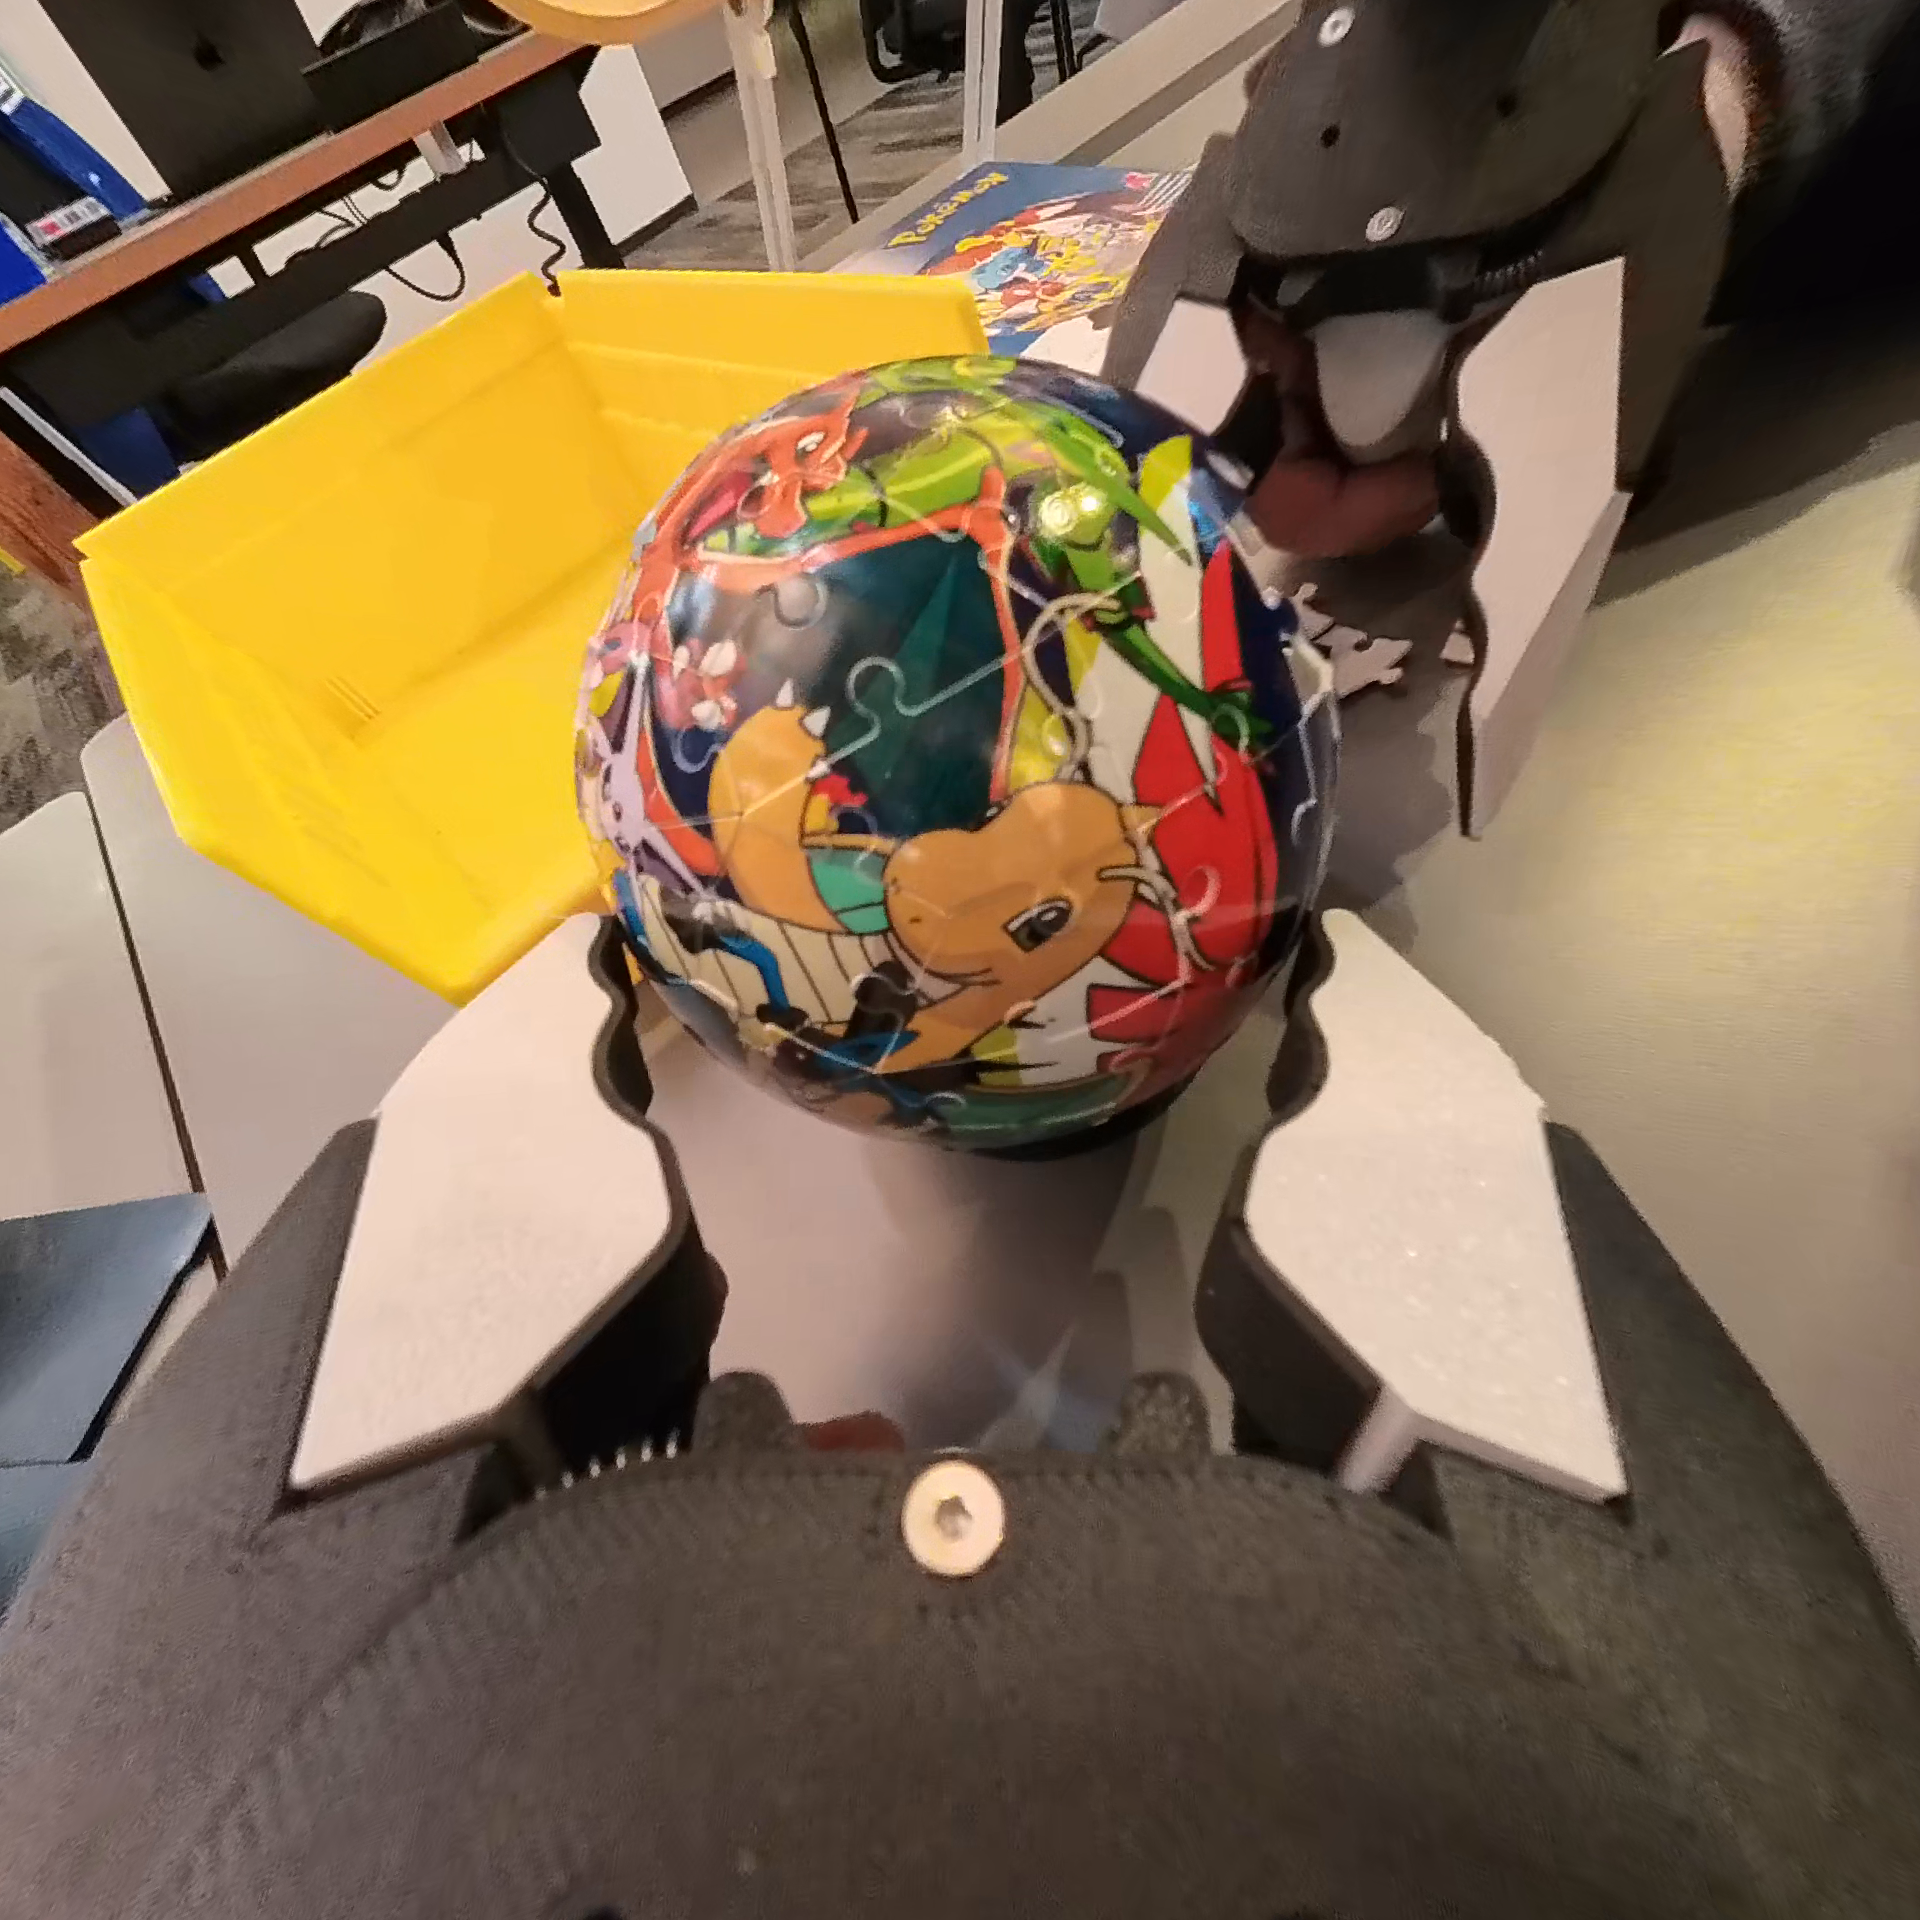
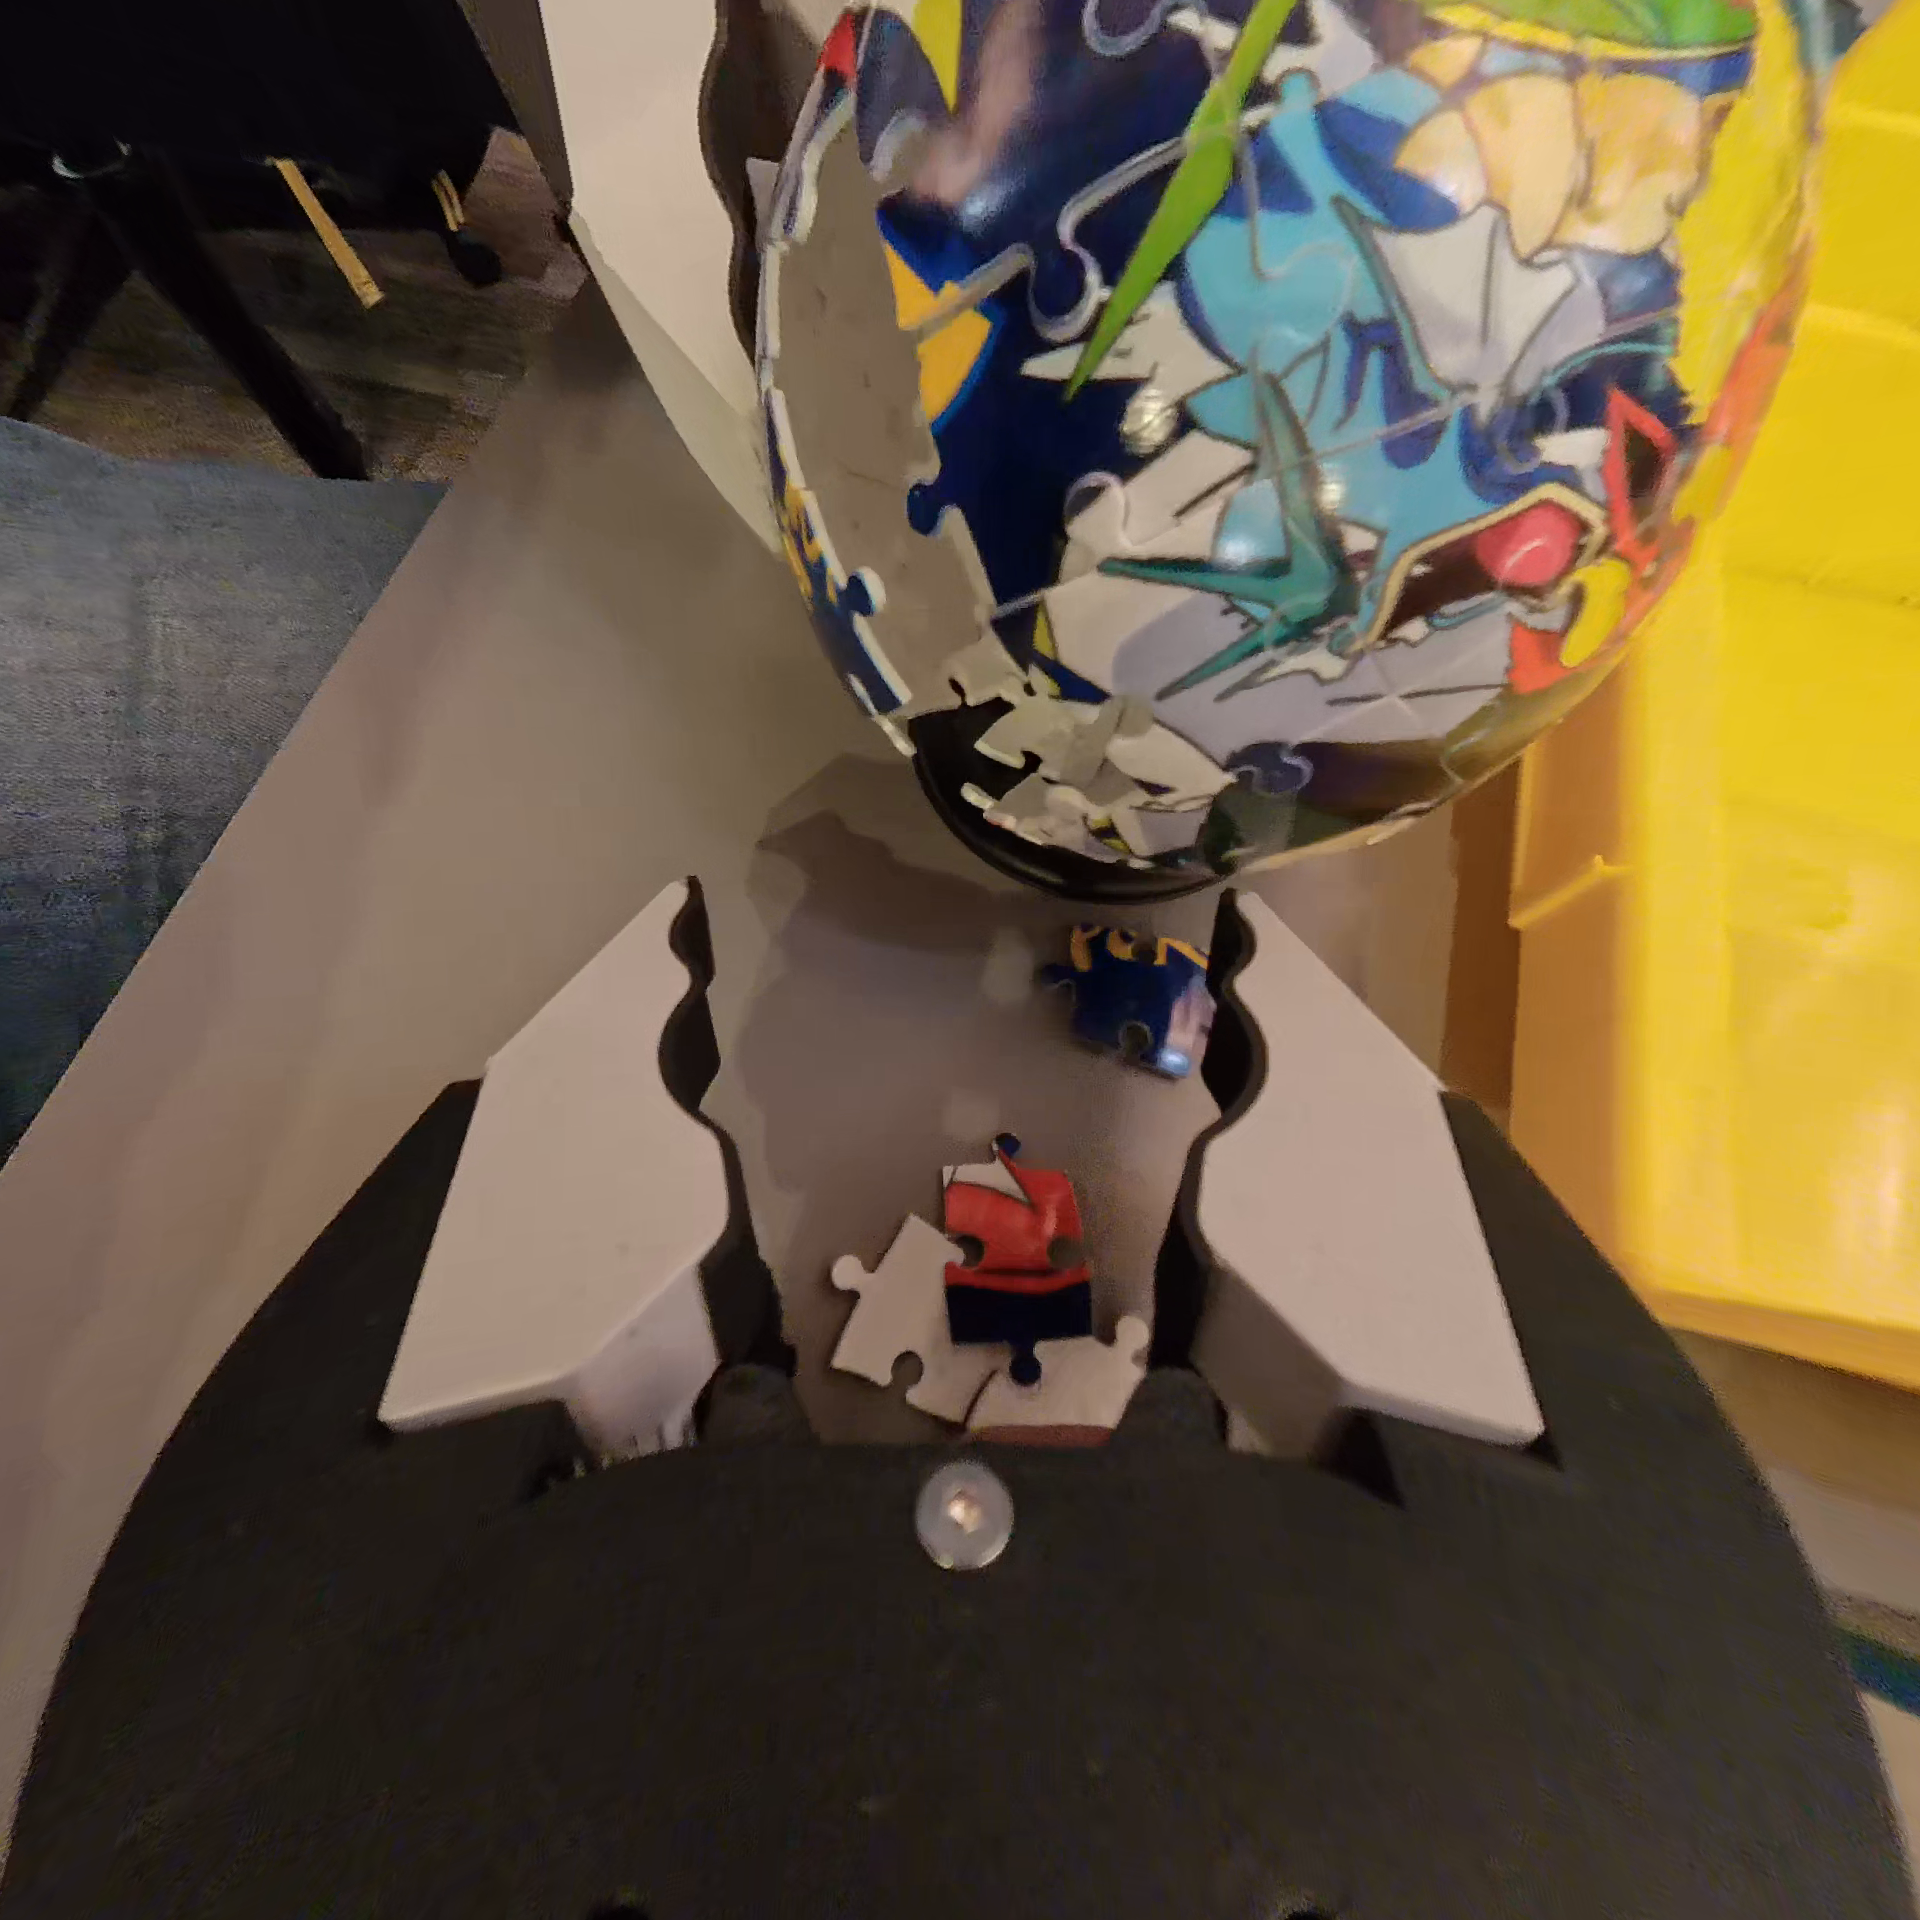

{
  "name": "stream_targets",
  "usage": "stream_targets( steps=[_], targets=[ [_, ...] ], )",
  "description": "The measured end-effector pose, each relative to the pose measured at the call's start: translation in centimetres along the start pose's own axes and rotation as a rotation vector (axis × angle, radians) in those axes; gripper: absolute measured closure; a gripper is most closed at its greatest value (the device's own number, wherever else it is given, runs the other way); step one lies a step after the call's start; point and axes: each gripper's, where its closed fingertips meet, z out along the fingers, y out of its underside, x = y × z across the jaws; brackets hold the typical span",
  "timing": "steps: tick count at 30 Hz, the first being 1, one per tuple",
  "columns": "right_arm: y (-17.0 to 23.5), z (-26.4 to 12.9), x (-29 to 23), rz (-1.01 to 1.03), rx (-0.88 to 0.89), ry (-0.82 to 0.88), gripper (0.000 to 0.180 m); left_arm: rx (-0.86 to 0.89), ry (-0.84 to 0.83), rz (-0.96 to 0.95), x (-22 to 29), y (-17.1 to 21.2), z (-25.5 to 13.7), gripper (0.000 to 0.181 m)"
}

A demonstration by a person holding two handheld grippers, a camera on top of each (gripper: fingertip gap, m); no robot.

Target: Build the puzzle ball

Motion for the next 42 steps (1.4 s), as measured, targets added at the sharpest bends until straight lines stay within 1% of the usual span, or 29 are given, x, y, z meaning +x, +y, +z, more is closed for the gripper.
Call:
stream_targets(
  steps=[2,5,7,9,12,14,16,20,21,24,25,26,28,32,37,40,42],
  targets=[
    [0.2,0.2,0.1,0.009,-0.021,-0.009,0.083,0.003,-0.005,-0.005,-0.2,0.0,0.0,0.065],
    [0.7,-0.7,-0.5,0.021,-0.058,-0.025,0.085,0.009,-0.012,-0.014,-0.3,-0.1,0.0,0.066],
    [1.0,-1.7,-1.5,-0.041,-0.08,-0.034,0.091,0.005,-0.002,-0.025,-0.3,-0.1,0.0,0.066],
    [1.3,-2.2,-2.5,-0.074,-0.094,-0.054,0.091,0.006,0.0,-0.036,-0.4,-0.1,0.1,0.066],
    [1.3,-2.1,-3.4,-0.094,-0.107,-0.073,0.089,0.002,0.008,-0.053,-0.4,0.0,0.1,0.066],
    [0.4,-1.8,-4.4,-0.155,-0.078,-0.088,0.089,0.0,0.012,-0.063,-0.4,0.0,0.1,0.066],
    [-0.3,-1.3,-5.1,-0.239,-0.072,-0.069,0.088,0.0,0.016,-0.068,-0.4,0.0,0.0,0.066],
    [-0.3,0.4,-5.8,-0.379,-0.117,-0.03,0.079,0.001,0.027,-0.081,-0.5,0.0,0.1,0.066],
    [-0.2,0.8,-5.6,-0.397,-0.133,-0.009,0.074,0.003,0.031,-0.083,-0.5,0.0,0.1,0.066],
    [-0.5,1.0,-5.3,-0.42,-0.163,-0.002,0.068,0.006,0.03,-0.091,-0.8,0.0,0.1,0.066],
    [-0.7,1.0,-5.1,-0.433,-0.165,0.016,0.062,0.01,0.035,-0.103,-0.9,0.0,0.1,0.066],
    [-0.7,1.0,-5.0,-0.432,-0.171,0.022,0.059,0.016,0.041,-0.115,-1.0,-0.1,0.1,0.066],
    [-0.6,1.1,-4.8,-0.408,-0.189,0.013,0.058,0.021,0.052,-0.127,-1.0,-0.1,0.0,0.066],
    [-1.1,1.1,-5.0,-0.351,-0.165,-0.018,0.06,0.024,0.063,-0.138,-1.0,-0.1,0.0,0.066],
    [-2.3,0.3,-4.5,-0.329,-0.144,-0.027,0.061,0.027,0.068,-0.135,-1.0,-0.2,0.1,0.066],
    [-1.4,0.9,-4.4,-0.379,-0.208,-0.023,0.059,0.027,0.069,-0.137,-1.0,-0.2,0.1,0.066],
    [-0.9,1.3,-4.7,-0.364,-0.236,-0.052,0.057,0.028,0.072,-0.14,-1.0,-0.2,0.1,0.066]
  ],
)
